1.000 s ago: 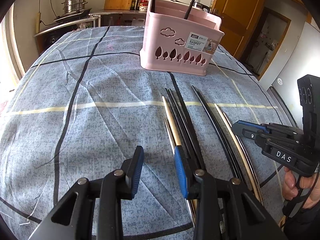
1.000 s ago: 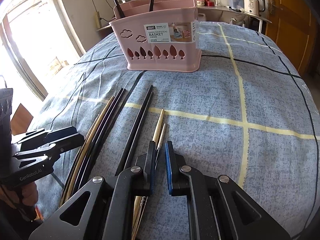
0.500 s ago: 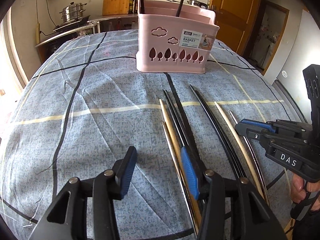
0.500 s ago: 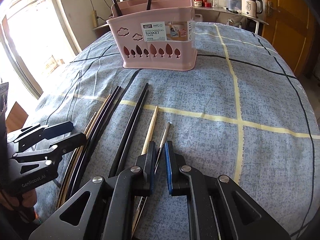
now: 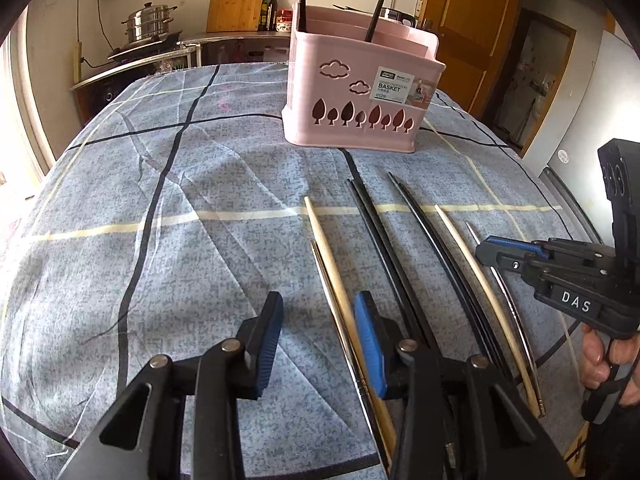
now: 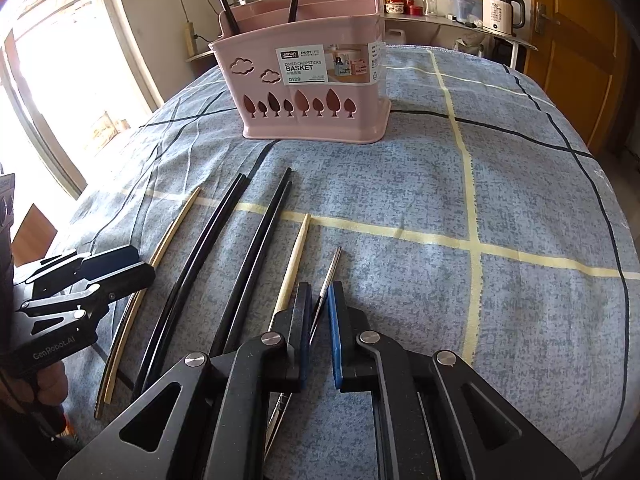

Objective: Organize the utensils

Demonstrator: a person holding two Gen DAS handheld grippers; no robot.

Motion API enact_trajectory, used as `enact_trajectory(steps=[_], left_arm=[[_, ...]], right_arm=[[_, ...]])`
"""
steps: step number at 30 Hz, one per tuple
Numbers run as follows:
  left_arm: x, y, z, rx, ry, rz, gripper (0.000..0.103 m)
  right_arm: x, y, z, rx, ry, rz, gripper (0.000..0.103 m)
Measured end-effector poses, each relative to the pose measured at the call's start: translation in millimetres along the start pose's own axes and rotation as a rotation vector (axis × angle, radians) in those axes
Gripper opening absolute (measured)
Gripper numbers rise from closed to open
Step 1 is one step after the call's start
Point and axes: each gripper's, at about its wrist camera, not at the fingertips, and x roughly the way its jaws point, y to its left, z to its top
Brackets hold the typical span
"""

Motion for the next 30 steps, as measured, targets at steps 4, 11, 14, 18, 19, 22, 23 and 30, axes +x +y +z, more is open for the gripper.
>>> enact_trajectory(steps=[4,11,14,18,19,22,23,30], left_arm=[[-3.4,5.8,-2.0,-0.010,-0.006,0.009,0.039],[-11.7,25.7,-5.0,-0.089,-0.003,-0.008,0.039],[-11.6,27.4,-7.2,-0.096,0.004,0.004,0.039],[-9.3,23.3,-7.1,-0.082,0.004,0.018,0.039],[-8.3,21.2,-6.1,-0.074,0.005,0.025,0.039],[-4.1,18.3,-0.6,-0.075,0.019,0.024,0.039],[-2.1,15.9,1.3,-0.065,0.024,0.031,0.039],[3.1,20.7,9.4,-0.075,0.022,0.036,0.023]], right_arm=[[-0.1,-0.6,-0.1,0.000,0.000,0.004,0.008],[-0.1,-1.0,0.1,0.003,0.000,0.008,0.008],[0.2,-1.2,0.1,0.002,-0.002,0.006,0.008],[0.4,-1.4,-0.1,0.004,-0.004,0.007,0.008],[0.5,-1.4,-0.1,0.004,-0.003,0.007,0.008],[0.6,-1.1,0.1,0.003,-0.002,0.005,0.008],[0.8,-0.9,0.6,0.002,-0.001,0.003,0.008],[4.8,-4.5,7.7,0.008,0.001,-0.011,0.008]])
